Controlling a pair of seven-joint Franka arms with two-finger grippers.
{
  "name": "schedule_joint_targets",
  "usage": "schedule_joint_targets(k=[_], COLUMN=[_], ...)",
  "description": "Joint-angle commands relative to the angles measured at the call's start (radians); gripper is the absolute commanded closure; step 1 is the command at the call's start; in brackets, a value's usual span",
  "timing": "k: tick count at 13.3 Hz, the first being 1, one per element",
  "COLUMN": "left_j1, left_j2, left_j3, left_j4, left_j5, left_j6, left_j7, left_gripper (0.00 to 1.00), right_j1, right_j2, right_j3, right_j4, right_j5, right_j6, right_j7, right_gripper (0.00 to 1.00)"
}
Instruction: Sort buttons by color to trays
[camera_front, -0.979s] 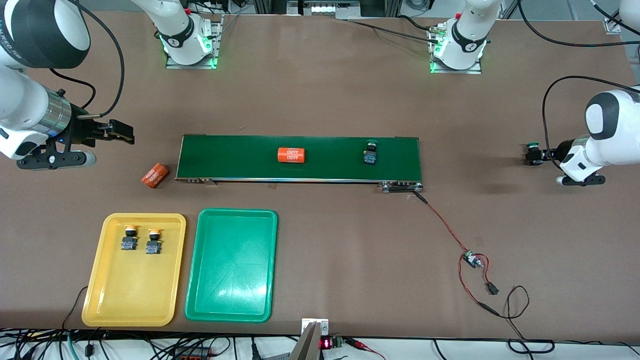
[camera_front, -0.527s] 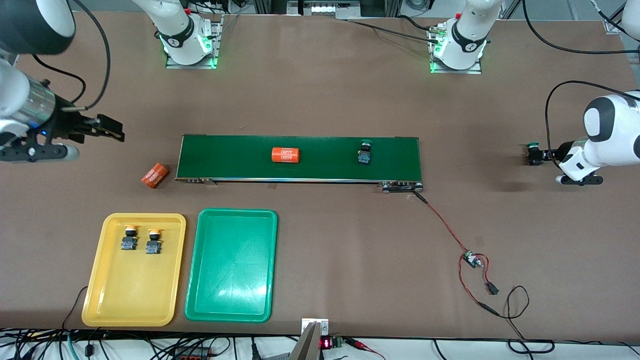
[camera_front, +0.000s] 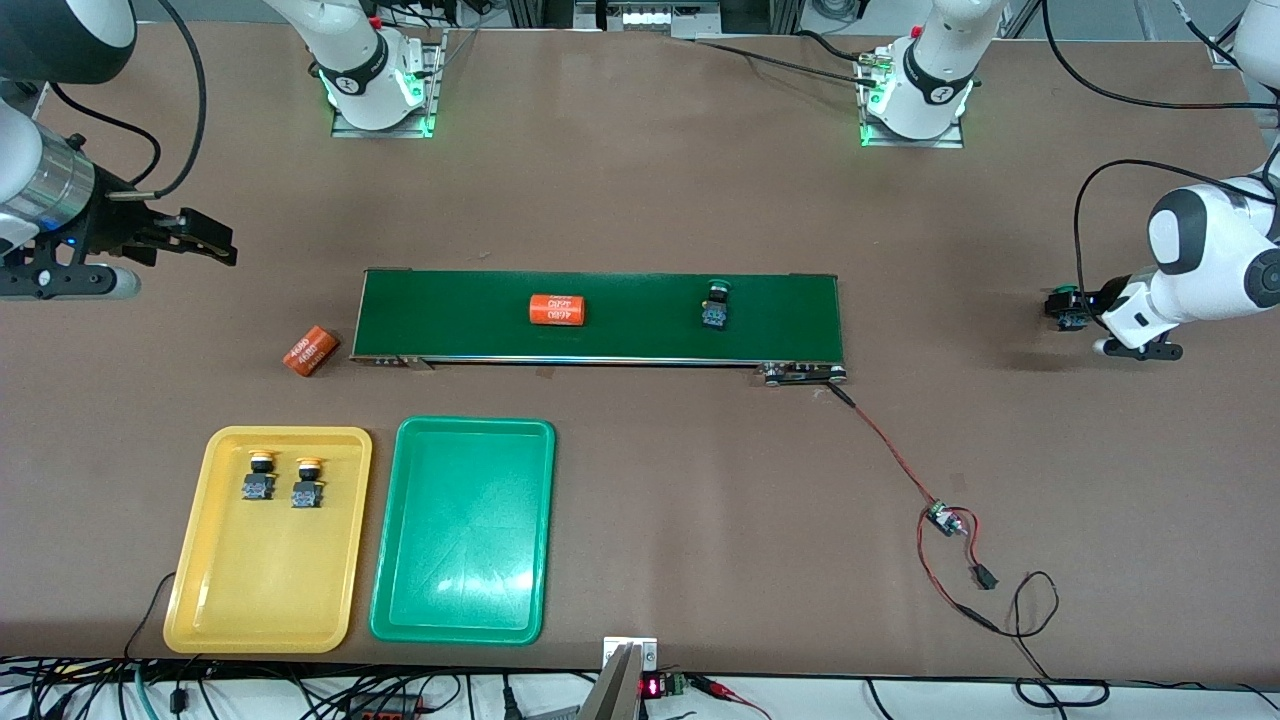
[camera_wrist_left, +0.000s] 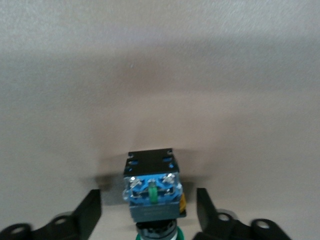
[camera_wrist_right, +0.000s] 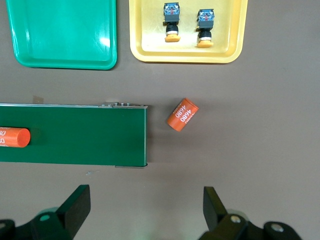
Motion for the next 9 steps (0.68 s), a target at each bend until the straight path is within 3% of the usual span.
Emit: schedule_joint_targets(k=[1, 4, 7, 9], left_j1=[0.004, -0.057, -0.076, -0.128], left_j2=[-0.040, -0.089, -0.124, -0.161], left_j3=[-0.006, -0.024, -0.133, -0.170], left_j4=[-0.005, 0.010, 0.010, 0.010], left_j5=[0.021, 0.007, 0.002, -0.043], left_j6=[-0.028, -0.080, -0.085, -0.106], left_j7=[0.032, 0.026, 0.024, 0.021], left_gripper=[1.00, 1.00, 1.00, 1.00], right_j1=[0.004, 0.006, 0.006, 0.004], right_j2=[-0.005, -0.001, 0.002, 0.002], right_j3=[-0.001, -0.002, -0.002, -0.002], right_j4=[-0.003, 0.005, 0.015, 0.025], right_j5=[-0.012, -0.012, -0.012, -0.009], right_j6=[0.007, 0.002, -0.002, -0.002], right_j7=[-0.006, 0.005, 0.004, 0.002], right_gripper=[0.00, 0.00, 0.00, 0.00])
